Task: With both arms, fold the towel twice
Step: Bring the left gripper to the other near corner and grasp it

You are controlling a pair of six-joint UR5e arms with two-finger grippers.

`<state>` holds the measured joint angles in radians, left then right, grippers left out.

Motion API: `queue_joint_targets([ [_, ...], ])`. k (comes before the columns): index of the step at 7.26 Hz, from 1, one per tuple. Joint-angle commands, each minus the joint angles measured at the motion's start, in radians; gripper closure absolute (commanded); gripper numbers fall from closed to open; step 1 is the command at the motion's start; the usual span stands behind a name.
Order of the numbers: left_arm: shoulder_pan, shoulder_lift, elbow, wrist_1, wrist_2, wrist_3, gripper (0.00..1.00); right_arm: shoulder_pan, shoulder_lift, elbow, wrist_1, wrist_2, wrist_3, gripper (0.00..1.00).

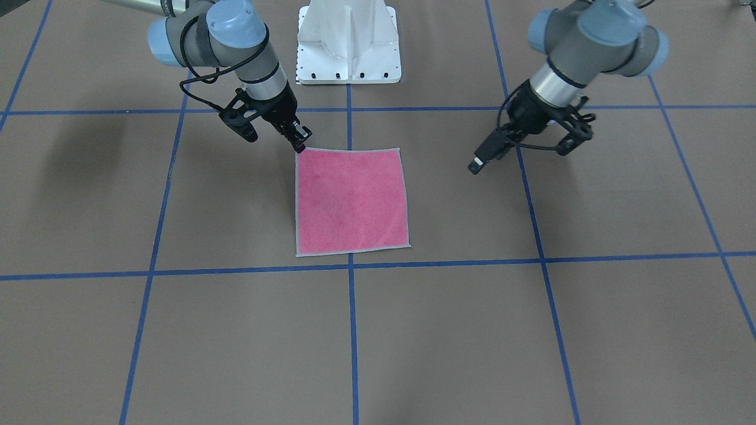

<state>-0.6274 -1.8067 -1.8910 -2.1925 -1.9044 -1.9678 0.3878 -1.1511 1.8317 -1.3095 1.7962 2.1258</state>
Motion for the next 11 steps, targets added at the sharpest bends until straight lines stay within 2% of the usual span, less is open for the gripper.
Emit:
queue_joint_targets([
  [1,0.197,-0.046,-0.004,0.005,0.220,-0.121,0.01,-0.001,0.001,-0.002,-0.007,0.000,0.000,1.00],
  [3,0.285,-0.063,0.032,0.008,0.292,-0.122,0.02,-0.001,0.001,-0.003,-0.008,0.000,0.000,1.00],
  [5,0.291,-0.109,0.091,0.008,0.295,-0.122,0.05,-0.001,0.001,-0.003,-0.008,0.000,0.000,1.00],
  [9,0.302,-0.149,0.142,0.010,0.294,-0.122,0.11,-0.001,-0.001,-0.003,-0.008,0.000,0.000,1.00],
  [10,0.308,-0.149,0.147,0.010,0.294,-0.122,0.13,-0.001,-0.001,-0.003,-0.007,0.000,0.000,1.00],
  [11,0.316,-0.155,0.154,0.011,0.295,-0.122,0.20,-0.001,-0.001,-0.003,-0.008,0.000,0.000,1.00],
])
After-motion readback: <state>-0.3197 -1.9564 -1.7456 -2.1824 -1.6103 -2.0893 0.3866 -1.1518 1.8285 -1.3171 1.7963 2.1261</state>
